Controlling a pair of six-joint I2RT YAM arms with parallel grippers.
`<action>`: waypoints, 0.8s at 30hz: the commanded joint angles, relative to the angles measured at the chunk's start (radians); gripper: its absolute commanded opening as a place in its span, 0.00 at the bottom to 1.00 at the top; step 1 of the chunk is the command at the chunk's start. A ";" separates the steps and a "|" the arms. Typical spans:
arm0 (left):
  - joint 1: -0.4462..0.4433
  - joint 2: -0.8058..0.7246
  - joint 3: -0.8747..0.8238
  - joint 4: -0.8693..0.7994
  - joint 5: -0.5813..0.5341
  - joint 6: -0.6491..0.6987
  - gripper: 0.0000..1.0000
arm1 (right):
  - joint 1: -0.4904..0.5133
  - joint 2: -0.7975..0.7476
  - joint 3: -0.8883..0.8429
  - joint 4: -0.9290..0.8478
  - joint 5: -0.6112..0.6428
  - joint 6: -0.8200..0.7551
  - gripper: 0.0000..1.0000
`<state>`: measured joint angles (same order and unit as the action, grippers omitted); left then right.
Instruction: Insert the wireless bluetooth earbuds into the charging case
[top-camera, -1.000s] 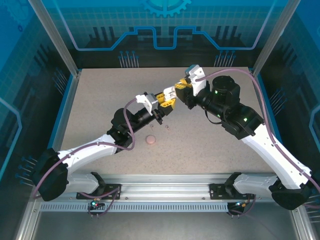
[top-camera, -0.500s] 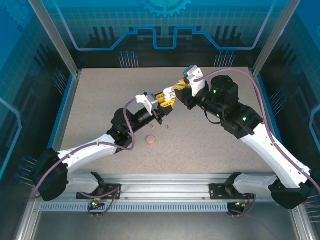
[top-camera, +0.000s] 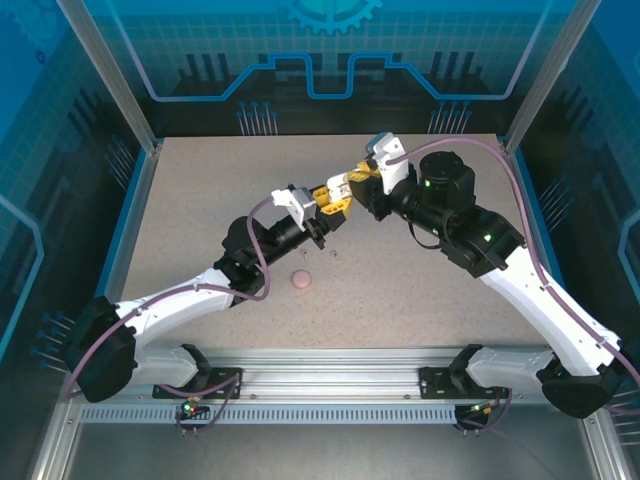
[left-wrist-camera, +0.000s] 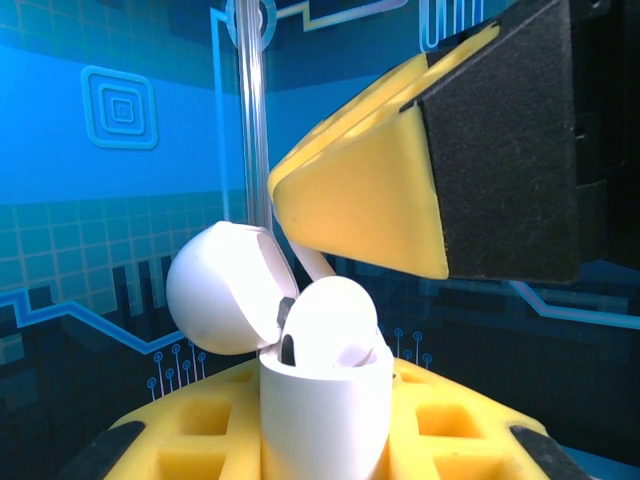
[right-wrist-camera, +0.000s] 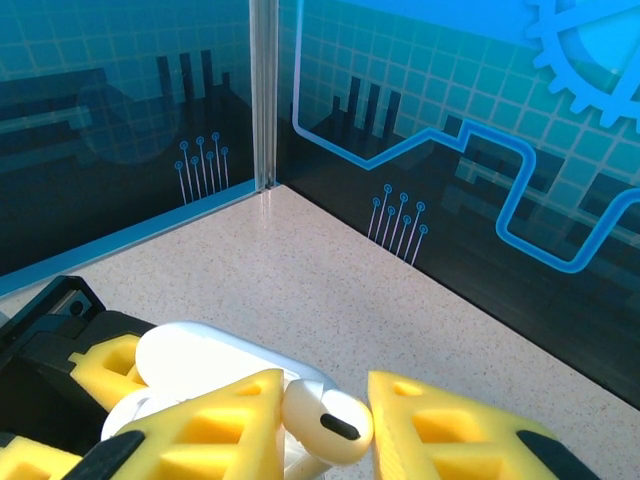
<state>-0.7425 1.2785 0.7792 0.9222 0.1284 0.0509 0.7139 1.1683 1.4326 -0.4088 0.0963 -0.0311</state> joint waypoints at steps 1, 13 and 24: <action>-0.008 0.002 0.038 0.050 0.007 -0.003 0.00 | 0.010 0.001 -0.015 -0.007 -0.003 0.001 0.26; -0.008 0.007 0.043 0.051 0.007 -0.005 0.00 | 0.007 0.007 -0.014 -0.047 -0.009 -0.027 0.26; -0.008 0.012 0.049 0.052 0.006 -0.006 0.00 | 0.057 0.032 0.004 -0.099 0.059 -0.121 0.25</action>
<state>-0.7425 1.2926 0.7792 0.9131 0.1284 0.0509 0.7338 1.1843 1.4212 -0.4454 0.1429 -0.1059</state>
